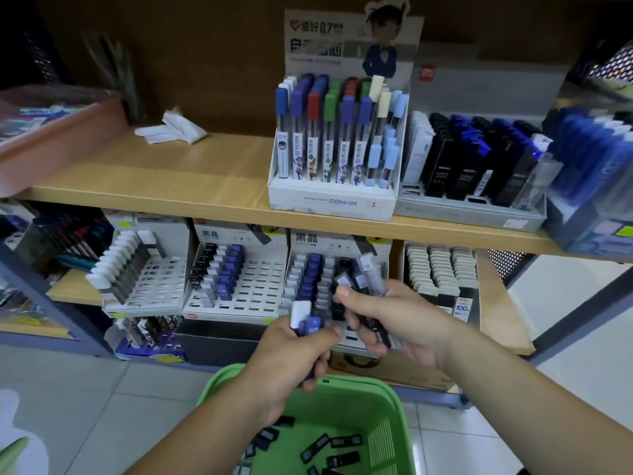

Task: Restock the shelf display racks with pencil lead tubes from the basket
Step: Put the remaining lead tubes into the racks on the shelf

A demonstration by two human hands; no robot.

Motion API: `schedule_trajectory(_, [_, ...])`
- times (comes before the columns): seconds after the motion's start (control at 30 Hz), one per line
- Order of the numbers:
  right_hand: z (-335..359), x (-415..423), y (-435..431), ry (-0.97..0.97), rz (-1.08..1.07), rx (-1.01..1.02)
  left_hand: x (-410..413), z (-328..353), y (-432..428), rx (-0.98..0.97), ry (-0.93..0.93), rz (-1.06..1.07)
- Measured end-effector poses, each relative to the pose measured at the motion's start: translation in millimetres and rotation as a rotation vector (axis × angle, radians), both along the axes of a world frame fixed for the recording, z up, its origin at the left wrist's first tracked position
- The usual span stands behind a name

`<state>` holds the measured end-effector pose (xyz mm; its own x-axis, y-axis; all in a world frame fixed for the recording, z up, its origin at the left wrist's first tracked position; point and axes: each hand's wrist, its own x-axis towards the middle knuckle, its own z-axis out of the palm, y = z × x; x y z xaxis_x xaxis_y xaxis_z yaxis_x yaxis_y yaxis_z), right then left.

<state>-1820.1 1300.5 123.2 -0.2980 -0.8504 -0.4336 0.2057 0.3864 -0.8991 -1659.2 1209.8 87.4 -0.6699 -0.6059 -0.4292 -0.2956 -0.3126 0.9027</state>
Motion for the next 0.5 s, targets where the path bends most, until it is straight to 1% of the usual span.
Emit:
schedule_trajectory(0.07, [-1.5, -2.4, 6.1, -0.093, 0.081, 0.072, -4.8, 0.3, -1.6, 0.029, 0.064, 0.127])
schedule_trajectory(0.13, [-1.6, -5.5, 12.3, -0.13, 0.187, 0.145, -7.5, 2.3, -5.4, 0.056, 0.107, 0.168])
schedule_trajectory(0.27, [-3.7, -8.5, 19.9, -0.208, 0.337, 0.207, -9.4, 4.6, -2.1, 0.037, 0.129, 0.074])
schedule_trajectory(0.4, [-7.3, -6.8, 20.8, -0.167, 0.447, 0.237, -13.2, 5.4, -1.9, 0.012, 0.129, 0.033])
schedule_trajectory(0.5, [-9.3, -2.8, 20.4, -0.112, 0.459, 0.242, -14.8, 3.9, -1.0, -0.005, 0.153, -0.012])
